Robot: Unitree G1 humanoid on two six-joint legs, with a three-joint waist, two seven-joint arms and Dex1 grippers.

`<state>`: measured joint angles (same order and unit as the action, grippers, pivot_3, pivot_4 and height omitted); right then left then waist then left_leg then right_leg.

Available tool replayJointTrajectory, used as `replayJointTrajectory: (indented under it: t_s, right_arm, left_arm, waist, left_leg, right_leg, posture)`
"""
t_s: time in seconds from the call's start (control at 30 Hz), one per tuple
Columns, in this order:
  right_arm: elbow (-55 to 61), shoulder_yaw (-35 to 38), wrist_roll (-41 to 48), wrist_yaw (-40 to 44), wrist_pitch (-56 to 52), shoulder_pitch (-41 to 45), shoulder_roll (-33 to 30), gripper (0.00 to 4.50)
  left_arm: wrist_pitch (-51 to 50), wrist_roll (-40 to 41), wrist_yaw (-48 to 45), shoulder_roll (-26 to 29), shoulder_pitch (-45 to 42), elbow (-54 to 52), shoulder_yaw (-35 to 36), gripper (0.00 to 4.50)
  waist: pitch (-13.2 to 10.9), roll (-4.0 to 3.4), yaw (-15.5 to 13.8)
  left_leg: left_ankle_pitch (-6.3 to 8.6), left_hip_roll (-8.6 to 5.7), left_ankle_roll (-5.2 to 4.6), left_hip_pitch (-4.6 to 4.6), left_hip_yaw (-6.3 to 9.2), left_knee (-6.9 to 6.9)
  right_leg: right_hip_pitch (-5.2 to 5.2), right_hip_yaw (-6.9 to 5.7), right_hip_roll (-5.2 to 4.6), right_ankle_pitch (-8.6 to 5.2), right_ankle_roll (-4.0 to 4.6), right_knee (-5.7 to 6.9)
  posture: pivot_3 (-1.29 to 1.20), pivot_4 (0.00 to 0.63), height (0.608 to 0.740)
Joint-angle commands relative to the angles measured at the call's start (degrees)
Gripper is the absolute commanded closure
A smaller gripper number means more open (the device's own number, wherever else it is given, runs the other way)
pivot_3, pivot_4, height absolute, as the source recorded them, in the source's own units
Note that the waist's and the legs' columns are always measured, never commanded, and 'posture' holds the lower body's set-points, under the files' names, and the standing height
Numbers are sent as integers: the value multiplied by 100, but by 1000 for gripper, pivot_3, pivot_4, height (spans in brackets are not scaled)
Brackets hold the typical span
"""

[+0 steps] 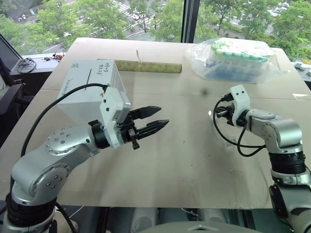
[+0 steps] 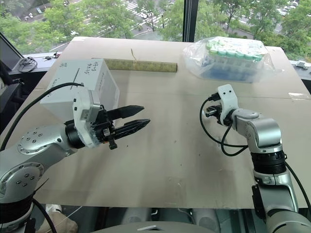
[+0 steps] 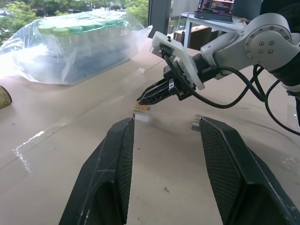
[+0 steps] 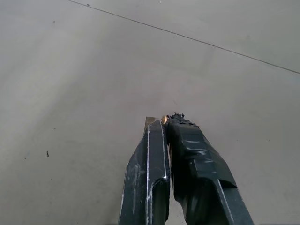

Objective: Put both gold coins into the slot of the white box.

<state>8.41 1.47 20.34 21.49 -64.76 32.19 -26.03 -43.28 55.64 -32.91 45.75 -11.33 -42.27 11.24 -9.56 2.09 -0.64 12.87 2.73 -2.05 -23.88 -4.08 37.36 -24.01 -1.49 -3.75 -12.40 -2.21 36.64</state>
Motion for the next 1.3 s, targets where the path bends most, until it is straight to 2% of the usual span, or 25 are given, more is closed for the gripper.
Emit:
replayJointTrajectory:
  t_s: [0.03, 0.23, 0.5, 0.53, 0.57, 0.67, 1.0, 1.07, 1.3]
  right_arm:
    - [216, 424, 208, 140, 47, 58, -101, 4288]
    - [422, 726, 449, 326, 148, -25, -236, 4288]
    - [551, 624, 528, 395, 91, -165, -327, 4288]
    - [572, 637, 541, 379, 76, -183, -329, 3775]
    - [595, 626, 532, 349, 45, -198, -340, 3567]
    - [622, 582, 519, 238, -108, -223, -296, 2316]
    - [605, 397, 453, 136, -94, -272, -217, 2316]
    - [564, 342, 420, 133, -41, -281, -211, 2701]
    - [425, 244, 321, 144, 125, -255, -196, 2701]
  left_arm:
    - [162, 44, -31, -93, 3, -38, 89, 2296]
    - [142, 274, 1, -321, -146, 272, 160, 2296]
    - [154, 160, -132, -334, -228, 383, 84, 2296]
    - [154, 151, -145, -328, -230, 386, 85, 2296]
    - [158, 139, -164, -318, -228, 387, 86, 2296]
    - [159, 94, -192, -315, -236, 376, 63, 2296]
    - [156, -16, -232, -320, -238, 330, 10, 2296]
    - [146, -23, -230, -320, -236, 314, 11, 2296]
    - [123, -36, -219, -290, -232, 276, 17, 2296]
  waist:
    - [-2, -3, -2]
    - [-4, -7, -6]
    - [-5, -7, 1]
    - [-5, -7, 0]
    - [-5, -7, 0]
    - [-5, -7, -1]
    - [-5, -7, -1]
    - [-5, -7, -1]
    - [-5, -7, -1]
  left_leg:
    - [0, 0, 0, 0, 0, -1]
    - [0, 0, 0, -2, 0, -3]
    - [0, 0, 0, -2, 0, -4]
    - [0, 0, 0, -2, 0, -4]
    - [0, 0, 0, -2, 0, -4]
    - [0, 0, 0, -2, 0, -4]
    - [0, 0, 0, -2, 0, -4]
    - [0, 0, 0, -2, 1, -4]
    - [0, 0, 0, -2, 1, -4]
  right_leg:
    - [0, 0, 0, 0, 0, -1]
    - [0, -1, 0, 0, 0, -5]
    - [0, 0, 1, 0, -1, -5]
    - [0, 0, 1, 0, -1, -5]
    - [0, 0, 1, 0, -1, -5]
    - [0, -1, 1, 0, -1, -5]
    - [0, 0, 1, 0, -1, -6]
    - [0, -1, 1, 0, -1, -6]
    - [0, 0, 1, 0, -1, -6]
  posture:
    - [0, 150, 740]
    - [0, 150, 740]
    - [0, 150, 740]
    - [0, 150, 740]
    - [0, 150, 740]
    - [0, 150, 740]
    - [0, 150, 740]
    - [0, 150, 740]
    - [0, 150, 740]
